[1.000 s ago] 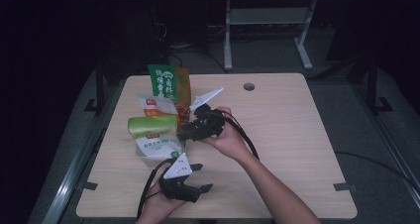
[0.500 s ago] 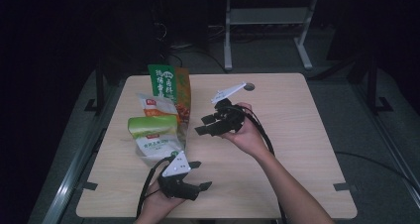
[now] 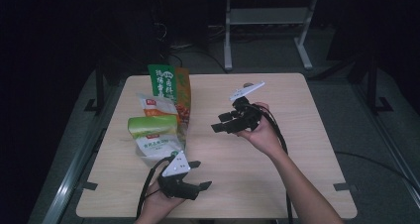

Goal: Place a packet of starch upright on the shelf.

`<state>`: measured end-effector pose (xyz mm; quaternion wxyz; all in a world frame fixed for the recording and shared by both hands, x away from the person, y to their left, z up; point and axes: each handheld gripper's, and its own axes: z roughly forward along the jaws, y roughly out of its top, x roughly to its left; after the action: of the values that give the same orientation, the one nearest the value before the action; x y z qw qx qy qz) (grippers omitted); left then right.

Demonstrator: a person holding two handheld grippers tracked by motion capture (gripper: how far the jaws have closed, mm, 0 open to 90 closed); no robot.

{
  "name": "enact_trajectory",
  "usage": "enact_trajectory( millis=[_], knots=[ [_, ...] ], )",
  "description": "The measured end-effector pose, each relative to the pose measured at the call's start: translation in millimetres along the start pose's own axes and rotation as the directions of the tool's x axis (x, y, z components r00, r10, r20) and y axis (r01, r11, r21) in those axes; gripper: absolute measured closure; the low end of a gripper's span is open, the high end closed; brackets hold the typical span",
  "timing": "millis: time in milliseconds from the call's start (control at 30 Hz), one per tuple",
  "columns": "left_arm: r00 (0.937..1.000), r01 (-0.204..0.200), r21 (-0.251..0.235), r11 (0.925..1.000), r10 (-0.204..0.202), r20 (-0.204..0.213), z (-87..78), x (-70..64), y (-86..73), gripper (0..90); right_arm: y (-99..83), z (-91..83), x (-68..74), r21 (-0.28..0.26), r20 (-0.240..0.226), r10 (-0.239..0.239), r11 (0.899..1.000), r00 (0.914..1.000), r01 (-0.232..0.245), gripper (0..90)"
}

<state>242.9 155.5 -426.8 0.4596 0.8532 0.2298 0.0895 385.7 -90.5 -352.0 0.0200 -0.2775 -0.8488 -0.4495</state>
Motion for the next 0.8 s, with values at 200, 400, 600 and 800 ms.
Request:
enact_trajectory(
  millis=[200, 400, 600, 800],
  knots=[
    [1.0000, 0.007, -0.007, 1.0000, -0.007, -0.004, -1.0, 0.9, 0.1, 26.9, -7.1, -7.3, -7.0, 0.004, 0.015, 0.014, 1.000, 0.9998, -0.014, 42.2],
    [1.0000, 0.006, -0.010, 0.9999, -0.006, -0.007, -2.2, 3.0, 0.1, 26.8, -15.6, -15.3, -14.2, 0.012, 0.035, 0.041, 0.999, 0.9985, -0.042, 41.6],
    [0.9999, 0.007, -0.010, 0.9999, -0.007, -0.010, -2.8, 3.3, 0.2, 26.9, -22.9, -22.6, -19.6, 0.015, 0.052, 0.064, 0.998, 0.9966, -0.065, 41.0],
    [0.9999, 0.007, -0.009, 0.9999, -0.007, -0.014, -4.0, 4.3, 0.5, 26.9, -30.5, -30.8, -22.5, 0.015, 0.067, 0.075, 0.997, 0.9949, -0.077, 40.9]
  ],
)
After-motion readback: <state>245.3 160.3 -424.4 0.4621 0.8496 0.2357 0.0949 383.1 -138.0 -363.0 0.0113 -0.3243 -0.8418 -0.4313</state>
